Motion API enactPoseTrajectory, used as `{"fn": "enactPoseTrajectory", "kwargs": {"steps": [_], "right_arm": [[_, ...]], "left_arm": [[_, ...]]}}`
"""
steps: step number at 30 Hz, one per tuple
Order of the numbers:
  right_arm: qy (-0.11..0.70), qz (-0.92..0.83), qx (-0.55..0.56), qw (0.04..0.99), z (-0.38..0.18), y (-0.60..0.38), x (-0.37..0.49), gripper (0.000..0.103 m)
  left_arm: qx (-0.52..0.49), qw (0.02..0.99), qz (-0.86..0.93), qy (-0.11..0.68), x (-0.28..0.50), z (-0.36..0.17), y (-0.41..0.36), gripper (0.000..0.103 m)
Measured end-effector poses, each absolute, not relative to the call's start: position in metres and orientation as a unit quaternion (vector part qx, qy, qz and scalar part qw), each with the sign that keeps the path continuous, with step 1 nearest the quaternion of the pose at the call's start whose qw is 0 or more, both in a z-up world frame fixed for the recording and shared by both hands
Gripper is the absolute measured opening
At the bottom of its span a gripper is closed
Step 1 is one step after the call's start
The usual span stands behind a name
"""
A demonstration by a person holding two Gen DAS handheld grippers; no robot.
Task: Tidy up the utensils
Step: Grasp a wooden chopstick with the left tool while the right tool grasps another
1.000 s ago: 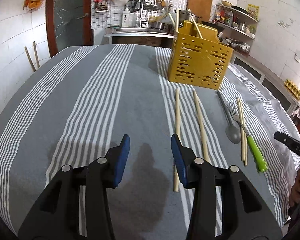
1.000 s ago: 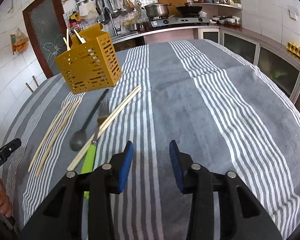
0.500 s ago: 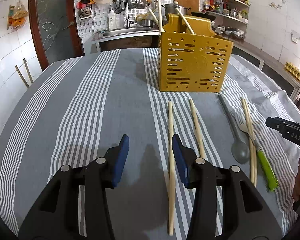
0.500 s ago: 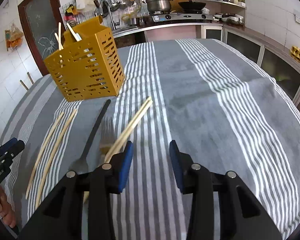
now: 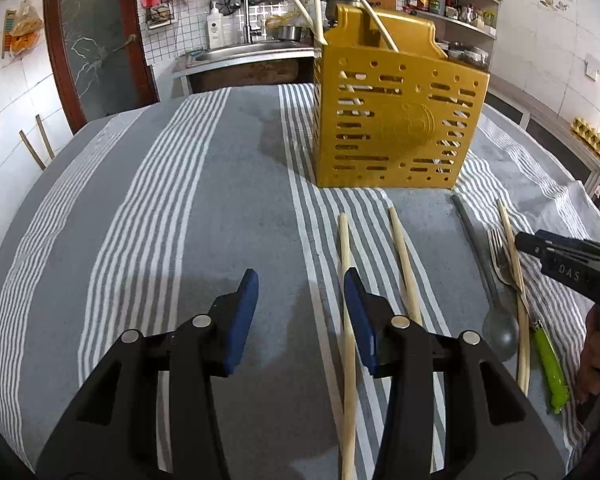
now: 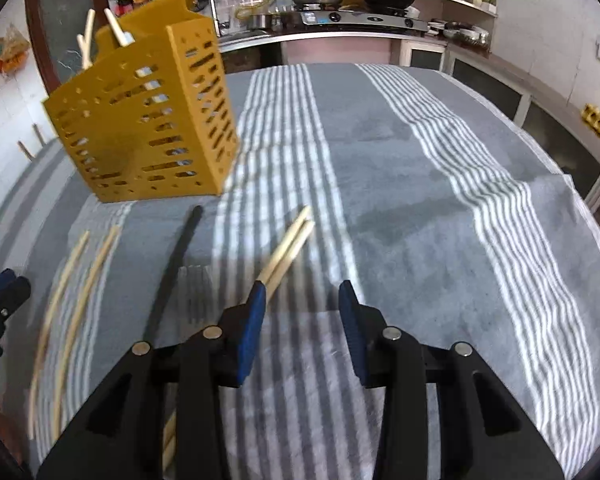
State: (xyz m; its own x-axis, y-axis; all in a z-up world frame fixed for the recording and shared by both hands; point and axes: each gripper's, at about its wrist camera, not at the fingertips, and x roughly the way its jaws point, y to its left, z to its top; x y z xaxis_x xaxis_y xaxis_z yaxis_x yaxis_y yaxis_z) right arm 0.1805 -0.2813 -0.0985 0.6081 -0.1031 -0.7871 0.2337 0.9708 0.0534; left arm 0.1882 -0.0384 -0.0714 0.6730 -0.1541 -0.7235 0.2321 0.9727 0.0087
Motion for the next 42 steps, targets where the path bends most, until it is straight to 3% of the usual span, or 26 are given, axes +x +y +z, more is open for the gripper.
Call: {"fn": "enactPoseTrajectory", "kwargs": {"steps": [13,15,20,22,34,42], "right_arm": [[0.446,-0.082,0.058,0.889,-0.104,-0.270,0.201,0.044],[0.446,-0.071,0.067,0.890,-0.103,-0.272,0.202,0.041],[0.454,-0.033,0.054,0.889,-0.103,-0.273,0.217,0.022],[0.460,-0.023,0.042,0.887,-0.102,-0.271,0.221,0.020],[0.485,0.044,-0.005,0.873,-0.094,-0.267,0.227,0.011],[0.510,0.034,-0.029,0.859,-0.091,-0.263,0.243,0.015]], "left_arm": [[0.055,0.901,-0.115,0.414,0.202,-0.085,-0.045,0.044],[0.055,0.901,-0.116,0.415,0.204,-0.085,-0.045,0.044],[0.030,0.890,-0.139,0.433,0.215,-0.084,-0.048,0.044],[0.027,0.886,-0.148,0.439,0.219,-0.085,-0.052,0.043],[0.046,0.867,-0.144,0.475,0.240,-0.093,-0.056,0.019],[0.076,0.858,-0.135,0.490,0.257,-0.093,-0.070,0.017]]}}
